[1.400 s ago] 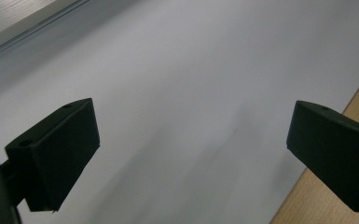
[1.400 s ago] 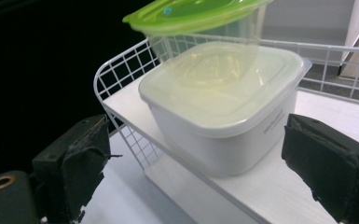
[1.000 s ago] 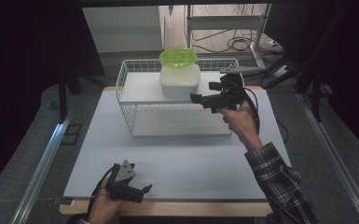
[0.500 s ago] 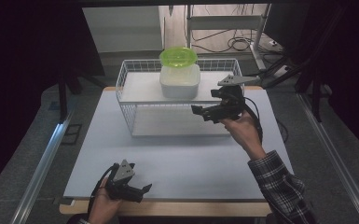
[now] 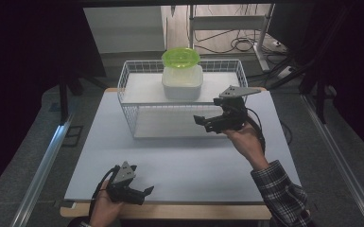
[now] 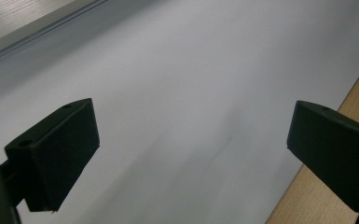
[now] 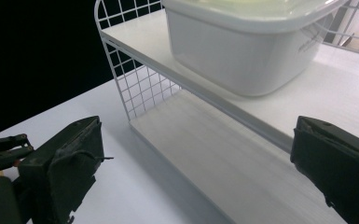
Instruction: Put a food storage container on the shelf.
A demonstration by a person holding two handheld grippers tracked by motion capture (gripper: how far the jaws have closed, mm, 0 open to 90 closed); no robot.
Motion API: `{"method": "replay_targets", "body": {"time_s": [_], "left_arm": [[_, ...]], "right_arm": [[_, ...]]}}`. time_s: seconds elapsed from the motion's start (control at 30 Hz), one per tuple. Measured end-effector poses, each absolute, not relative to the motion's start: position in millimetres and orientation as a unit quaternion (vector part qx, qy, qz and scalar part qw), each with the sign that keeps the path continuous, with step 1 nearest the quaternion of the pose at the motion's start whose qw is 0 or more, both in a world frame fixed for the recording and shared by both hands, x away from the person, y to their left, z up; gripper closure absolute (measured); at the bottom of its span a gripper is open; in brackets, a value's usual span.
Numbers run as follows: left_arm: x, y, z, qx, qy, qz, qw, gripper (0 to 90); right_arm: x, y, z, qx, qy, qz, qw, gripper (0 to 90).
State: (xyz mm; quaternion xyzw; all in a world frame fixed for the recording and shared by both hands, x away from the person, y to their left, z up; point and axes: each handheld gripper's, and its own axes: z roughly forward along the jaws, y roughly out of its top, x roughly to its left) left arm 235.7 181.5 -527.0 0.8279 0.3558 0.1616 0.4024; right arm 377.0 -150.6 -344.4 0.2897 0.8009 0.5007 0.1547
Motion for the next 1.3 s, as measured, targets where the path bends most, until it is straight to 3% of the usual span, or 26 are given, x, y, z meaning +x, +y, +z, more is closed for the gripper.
{"method": "replay_targets", "body": {"time_s": [0.63, 1.03, 1.3], "left_arm": [[236, 181, -528, 0.831, 0.355, 0.163, 0.396, 1.8], [236, 180, -528, 0.833, 0.354, 0.163, 0.394, 1.8], [235, 179, -528, 0.833, 0.354, 0.162, 0.394, 1.8]], "right_arm": [[367, -158, -379, 0.299, 0.801, 0.491, 0.166, 1.3], [362, -169, -406, 0.315, 0.808, 0.475, 0.148, 2.3], [357, -176, -426, 0.314, 0.819, 0.449, 0.168, 0.7]]}}
